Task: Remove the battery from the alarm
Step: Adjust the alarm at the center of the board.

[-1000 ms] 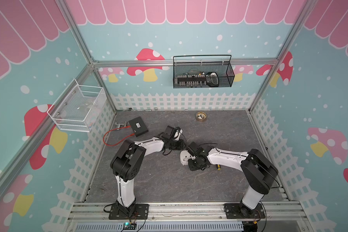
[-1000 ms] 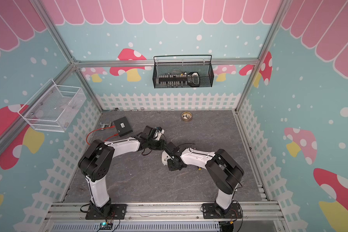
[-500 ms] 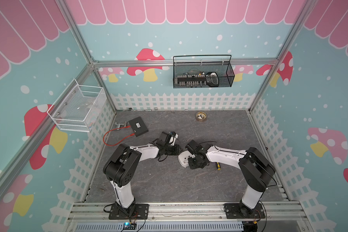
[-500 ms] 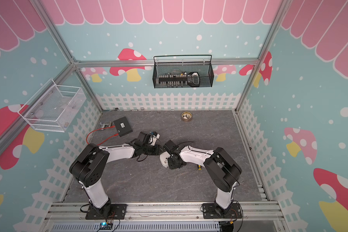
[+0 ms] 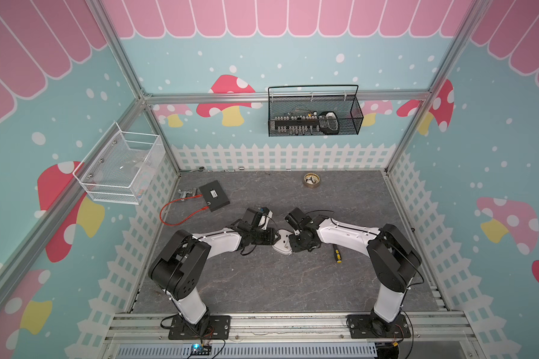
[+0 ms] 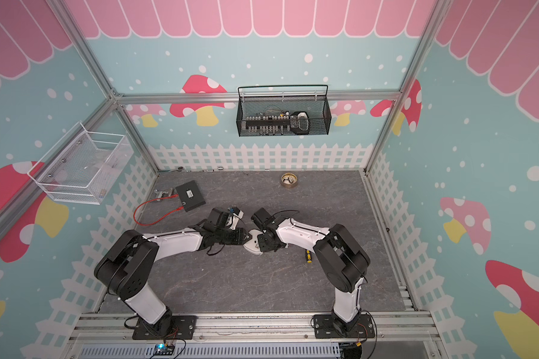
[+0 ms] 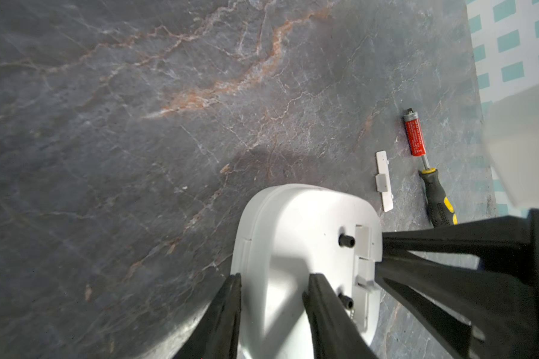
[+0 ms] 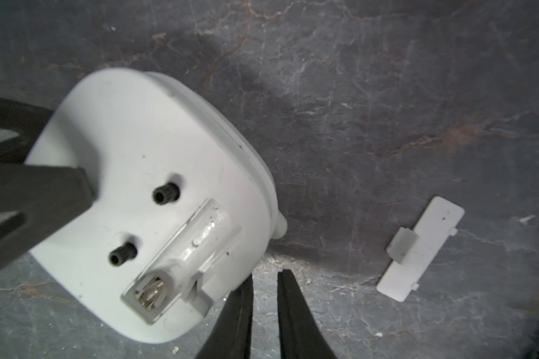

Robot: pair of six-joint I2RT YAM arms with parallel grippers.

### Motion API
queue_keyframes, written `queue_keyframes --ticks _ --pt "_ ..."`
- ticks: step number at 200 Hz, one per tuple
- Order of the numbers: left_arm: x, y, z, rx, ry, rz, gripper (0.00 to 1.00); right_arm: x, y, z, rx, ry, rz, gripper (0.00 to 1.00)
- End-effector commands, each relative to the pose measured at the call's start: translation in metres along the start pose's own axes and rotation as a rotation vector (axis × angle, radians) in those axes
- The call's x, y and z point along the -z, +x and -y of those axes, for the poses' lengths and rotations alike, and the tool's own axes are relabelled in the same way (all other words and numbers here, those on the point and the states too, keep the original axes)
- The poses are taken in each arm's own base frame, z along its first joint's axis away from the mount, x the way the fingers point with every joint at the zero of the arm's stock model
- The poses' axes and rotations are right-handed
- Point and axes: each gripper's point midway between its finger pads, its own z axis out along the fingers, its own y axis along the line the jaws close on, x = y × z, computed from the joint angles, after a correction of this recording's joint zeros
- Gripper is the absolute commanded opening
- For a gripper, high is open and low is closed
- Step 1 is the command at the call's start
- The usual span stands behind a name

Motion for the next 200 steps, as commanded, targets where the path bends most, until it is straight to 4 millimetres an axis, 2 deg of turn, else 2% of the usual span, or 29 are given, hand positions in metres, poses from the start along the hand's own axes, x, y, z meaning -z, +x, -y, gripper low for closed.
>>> queue_keyframes --ticks 1,34,55,79,89,111,132,200 --pt "0.001 0.022 0.002 0.022 0.01 -0.067 0.39 0.029 -0.025 0.001 -0.005 0.0 0.111 0.22" --pt "0.01 0.019 0.005 0.022 0.008 -0.041 0.39 0.055 -0.025 0.023 -0.03 0.053 0.137 0.24" --pt "0.021 0.013 0.008 0.021 -0.002 -0.011 0.43 0.06 -0.017 0.04 -0.061 0.074 0.127 0.24" --pt "0.04 0.0 0.017 0.013 -0.01 0.051 0.58 0.043 0.004 0.052 -0.088 0.093 0.057 0.24" --pt "0.05 -0.006 0.02 0.005 -0.019 0.083 0.6 0.036 0.011 0.052 -0.091 0.091 0.032 0.23" --pt "0.069 -0.02 0.026 -0.007 -0.029 0.137 0.61 0.024 0.013 0.054 -0.1 0.107 0.007 0.22" --pt "0.078 -0.024 0.024 -0.008 -0.035 0.159 0.61 0.014 0.01 0.057 -0.107 0.128 -0.009 0.22" --pt "0.084 -0.023 0.017 -0.002 -0.04 0.167 0.61 -0.001 0.0 0.07 -0.128 0.152 -0.019 0.21"
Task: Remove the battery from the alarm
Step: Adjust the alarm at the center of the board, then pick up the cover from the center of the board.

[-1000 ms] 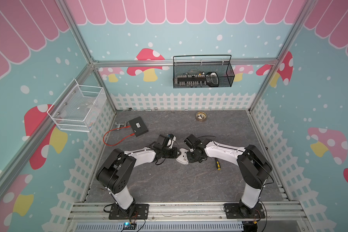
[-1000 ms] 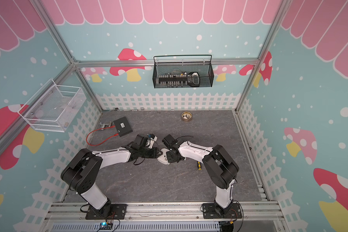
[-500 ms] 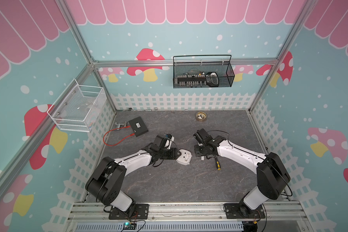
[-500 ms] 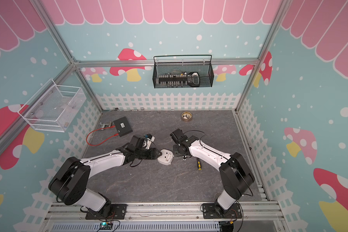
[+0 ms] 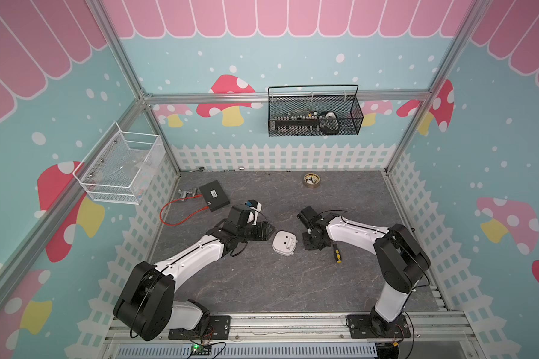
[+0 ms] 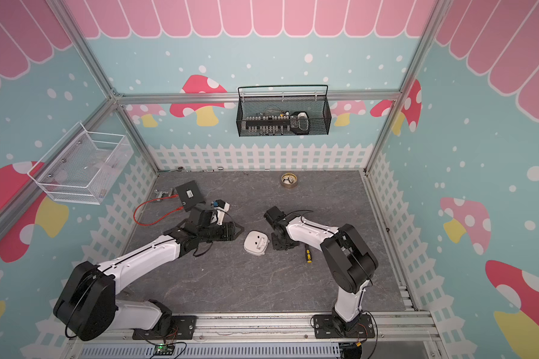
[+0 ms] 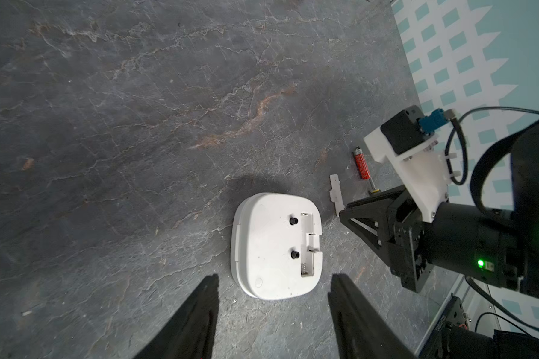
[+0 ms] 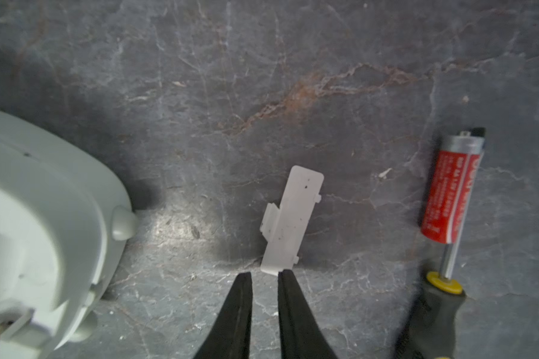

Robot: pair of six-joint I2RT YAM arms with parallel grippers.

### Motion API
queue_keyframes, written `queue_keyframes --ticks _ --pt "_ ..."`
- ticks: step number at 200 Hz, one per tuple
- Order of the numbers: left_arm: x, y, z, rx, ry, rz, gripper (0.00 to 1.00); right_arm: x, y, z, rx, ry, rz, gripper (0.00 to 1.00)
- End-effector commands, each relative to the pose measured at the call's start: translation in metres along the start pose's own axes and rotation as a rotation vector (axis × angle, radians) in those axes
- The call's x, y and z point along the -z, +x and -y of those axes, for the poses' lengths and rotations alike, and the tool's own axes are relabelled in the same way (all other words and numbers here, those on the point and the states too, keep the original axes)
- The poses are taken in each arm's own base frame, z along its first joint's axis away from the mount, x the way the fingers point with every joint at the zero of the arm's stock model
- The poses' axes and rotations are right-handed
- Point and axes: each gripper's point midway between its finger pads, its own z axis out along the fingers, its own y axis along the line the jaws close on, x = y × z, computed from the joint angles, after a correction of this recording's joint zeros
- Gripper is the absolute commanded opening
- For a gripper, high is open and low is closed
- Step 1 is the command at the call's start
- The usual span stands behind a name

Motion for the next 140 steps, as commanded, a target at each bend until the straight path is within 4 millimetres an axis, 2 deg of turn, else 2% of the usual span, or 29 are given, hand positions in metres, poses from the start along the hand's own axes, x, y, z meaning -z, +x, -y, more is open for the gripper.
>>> queue_keyframes --ticks 1,51,95,140 --pt "0.003 0.003 -0.004 -0.01 -0.016 -0.005 0.61 -0.001 -0.012 0.004 -0.017 0.012 0.021 0.21" --pt "0.006 0.0 -0.006 -0.008 -0.019 0.005 0.6 -0.002 -0.027 0.003 -0.016 -0.013 0.027 0.21" --pt "0.006 -0.001 -0.007 -0.007 -0.017 0.005 0.6 -0.013 -0.024 0.0 -0.009 -0.021 0.001 0.21" --pt "0.006 -0.001 -0.008 -0.007 -0.019 0.007 0.6 -0.016 -0.025 0.004 -0.017 -0.011 0.002 0.21"
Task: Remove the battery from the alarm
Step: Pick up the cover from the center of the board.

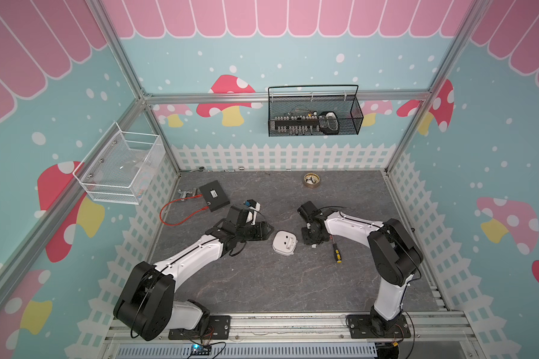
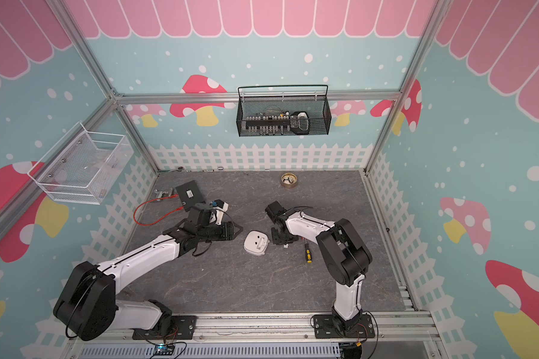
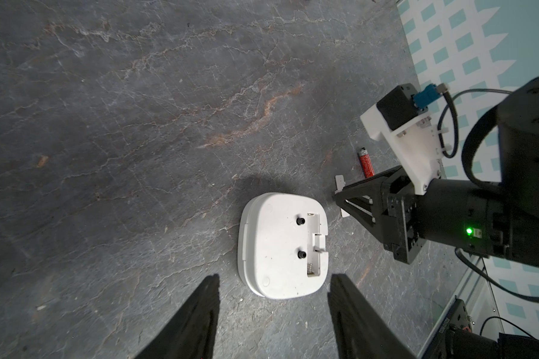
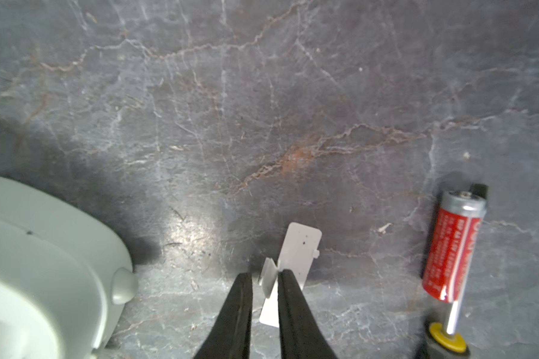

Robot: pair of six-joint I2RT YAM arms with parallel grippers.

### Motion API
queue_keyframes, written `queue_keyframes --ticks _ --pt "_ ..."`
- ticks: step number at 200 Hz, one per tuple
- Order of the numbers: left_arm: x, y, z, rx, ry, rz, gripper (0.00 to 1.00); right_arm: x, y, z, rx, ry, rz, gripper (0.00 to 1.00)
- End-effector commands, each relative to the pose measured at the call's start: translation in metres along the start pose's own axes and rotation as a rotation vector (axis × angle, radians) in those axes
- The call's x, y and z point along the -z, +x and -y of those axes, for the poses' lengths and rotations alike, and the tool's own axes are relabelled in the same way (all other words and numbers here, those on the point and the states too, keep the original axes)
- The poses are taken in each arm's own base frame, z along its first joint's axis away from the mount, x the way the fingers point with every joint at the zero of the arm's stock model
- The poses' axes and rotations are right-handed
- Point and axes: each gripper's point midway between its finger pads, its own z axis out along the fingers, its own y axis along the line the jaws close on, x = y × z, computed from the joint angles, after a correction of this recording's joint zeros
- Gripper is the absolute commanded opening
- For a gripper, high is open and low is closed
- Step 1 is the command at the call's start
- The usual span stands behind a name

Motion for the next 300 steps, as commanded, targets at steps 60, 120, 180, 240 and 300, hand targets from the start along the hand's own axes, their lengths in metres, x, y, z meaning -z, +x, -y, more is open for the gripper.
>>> queue_keyframes --ticks 60,120,180,240,300 --pt "0.005 0.0 -0.001 -0.011 -0.003 0.005 0.59 -0.013 0.009 0.006 -0.009 -0.004 -0.038 0.17" --pt "0.007 -0.002 -0.003 -0.008 -0.013 0.016 0.59 0.002 0.007 0.003 -0.046 -0.06 -0.006 0.0" --pt "0.045 -0.031 0.021 -0.019 0.131 0.181 0.63 0.164 -0.042 -0.041 -0.085 -0.724 0.334 0.0" --pt "0.138 -0.048 0.07 0.043 0.733 0.461 0.65 0.267 -0.014 -0.092 0.119 -1.56 0.323 0.0" --pt "0.159 -0.047 0.098 0.129 1.049 0.459 0.65 0.31 0.004 -0.111 0.274 -1.846 0.325 0.0"
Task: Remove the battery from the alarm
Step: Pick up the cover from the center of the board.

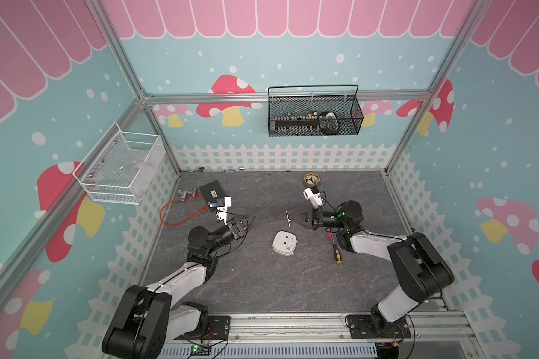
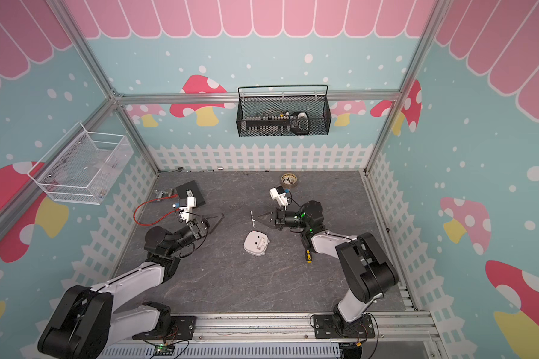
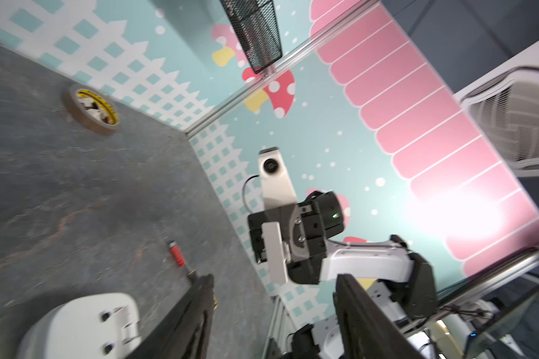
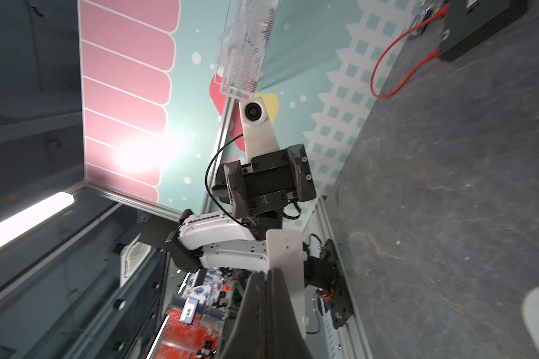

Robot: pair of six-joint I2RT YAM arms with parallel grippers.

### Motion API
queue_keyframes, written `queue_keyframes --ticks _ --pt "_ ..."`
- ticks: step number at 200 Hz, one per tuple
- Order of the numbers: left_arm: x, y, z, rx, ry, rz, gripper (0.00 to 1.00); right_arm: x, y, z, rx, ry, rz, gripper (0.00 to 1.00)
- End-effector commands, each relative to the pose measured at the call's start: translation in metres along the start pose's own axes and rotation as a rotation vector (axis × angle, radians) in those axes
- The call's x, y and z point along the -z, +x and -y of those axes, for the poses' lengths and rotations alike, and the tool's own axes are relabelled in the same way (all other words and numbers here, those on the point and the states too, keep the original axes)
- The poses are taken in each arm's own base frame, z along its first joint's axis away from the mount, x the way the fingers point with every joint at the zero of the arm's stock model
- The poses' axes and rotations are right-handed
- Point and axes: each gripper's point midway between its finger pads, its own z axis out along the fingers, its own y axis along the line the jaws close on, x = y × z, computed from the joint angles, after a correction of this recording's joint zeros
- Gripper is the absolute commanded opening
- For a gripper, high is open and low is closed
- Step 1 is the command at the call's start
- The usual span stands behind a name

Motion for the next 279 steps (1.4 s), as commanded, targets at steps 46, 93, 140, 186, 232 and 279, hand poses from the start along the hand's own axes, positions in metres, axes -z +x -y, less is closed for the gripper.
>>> queue_keyframes --ticks 46,93,140,186,232,279 --pt "-0.017 0.012 0.041 0.088 0.301 -0.037 0.66 -0.025 0.033 -0.077 0.272 -0.257 -0.168 0.0" --pt "-0.023 0.007 0.05 0.08 0.332 -0.029 0.66 -0.031 0.034 -0.063 0.22 -0.249 -0.173 0.0" --pt "-0.03 0.01 0.065 0.069 0.375 -0.054 0.63 -0.038 0.036 -0.052 0.192 -0.248 -0.18 0.0" --pt "-0.031 0.018 0.066 0.079 0.382 -0.072 0.45 -0.04 0.035 -0.049 0.183 -0.247 -0.181 0.0" --pt "-0.03 0.019 0.068 0.072 0.379 -0.075 0.28 -0.039 0.035 -0.047 0.176 -0.244 -0.175 0.0" --pt "-0.027 0.018 0.07 0.054 0.373 -0.079 0.1 -0.039 0.033 -0.047 0.167 -0.245 -0.167 0.0"
